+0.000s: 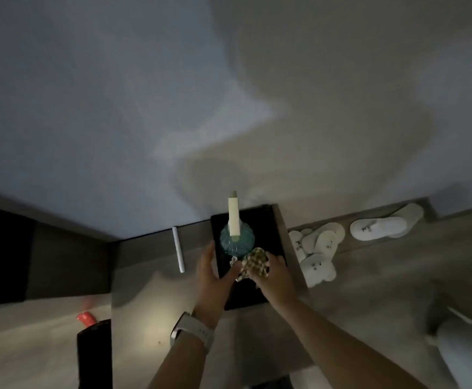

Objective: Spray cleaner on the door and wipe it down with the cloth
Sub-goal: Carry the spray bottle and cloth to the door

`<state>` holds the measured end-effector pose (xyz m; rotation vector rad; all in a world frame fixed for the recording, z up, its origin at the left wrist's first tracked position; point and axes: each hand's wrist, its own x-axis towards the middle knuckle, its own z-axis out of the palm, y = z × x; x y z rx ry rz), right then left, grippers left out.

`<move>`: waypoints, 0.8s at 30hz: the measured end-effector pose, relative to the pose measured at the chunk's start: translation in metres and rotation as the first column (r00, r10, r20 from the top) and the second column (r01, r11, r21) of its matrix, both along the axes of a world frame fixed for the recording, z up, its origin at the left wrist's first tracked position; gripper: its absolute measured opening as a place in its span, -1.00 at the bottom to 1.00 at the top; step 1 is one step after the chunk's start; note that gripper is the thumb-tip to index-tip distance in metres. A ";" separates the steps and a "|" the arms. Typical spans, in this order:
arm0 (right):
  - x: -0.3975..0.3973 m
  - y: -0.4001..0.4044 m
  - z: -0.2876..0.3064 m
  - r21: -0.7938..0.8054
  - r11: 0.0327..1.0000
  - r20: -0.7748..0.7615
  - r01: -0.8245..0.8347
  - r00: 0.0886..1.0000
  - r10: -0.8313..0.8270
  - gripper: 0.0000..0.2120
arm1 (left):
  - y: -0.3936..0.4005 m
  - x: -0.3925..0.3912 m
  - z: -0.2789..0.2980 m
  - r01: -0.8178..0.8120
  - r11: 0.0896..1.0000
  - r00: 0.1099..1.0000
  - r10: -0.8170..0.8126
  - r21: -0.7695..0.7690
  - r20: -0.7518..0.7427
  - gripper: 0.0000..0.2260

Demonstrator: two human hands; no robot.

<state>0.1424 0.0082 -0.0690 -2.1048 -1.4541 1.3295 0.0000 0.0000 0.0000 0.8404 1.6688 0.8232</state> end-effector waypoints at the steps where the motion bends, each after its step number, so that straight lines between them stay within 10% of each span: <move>1: -0.006 0.004 -0.011 0.025 0.999 0.050 0.035 0.998 -0.036 -0.36 | 0.011 0.003 -0.007 0.010 0.999 1.000 -0.009 0.038 -0.028 -0.37; 6: -0.024 0.010 -0.038 0.115 0.990 0.235 0.083 0.966 -0.108 -0.36 | 0.052 0.020 -0.023 0.006 0.987 0.995 -0.021 0.160 0.095 -0.23; 10: -0.024 0.011 -0.046 0.126 0.986 0.197 0.109 0.971 -0.132 -0.57 | 0.074 0.028 -0.022 0.041 0.968 0.994 -0.063 0.247 0.084 -0.66; 13: -0.022 0.008 -0.045 0.138 0.976 0.113 0.169 0.976 -0.185 -0.78 | 0.083 0.033 -0.015 -0.015 0.961 0.996 -0.010 0.277 0.087 -0.88; 24: 0.021 -0.031 0.063 0.056 0.815 -0.366 0.577 0.771 -0.521 -0.90 | 0.061 0.006 0.056 -0.074 0.955 0.961 -0.008 0.286 0.276 -0.75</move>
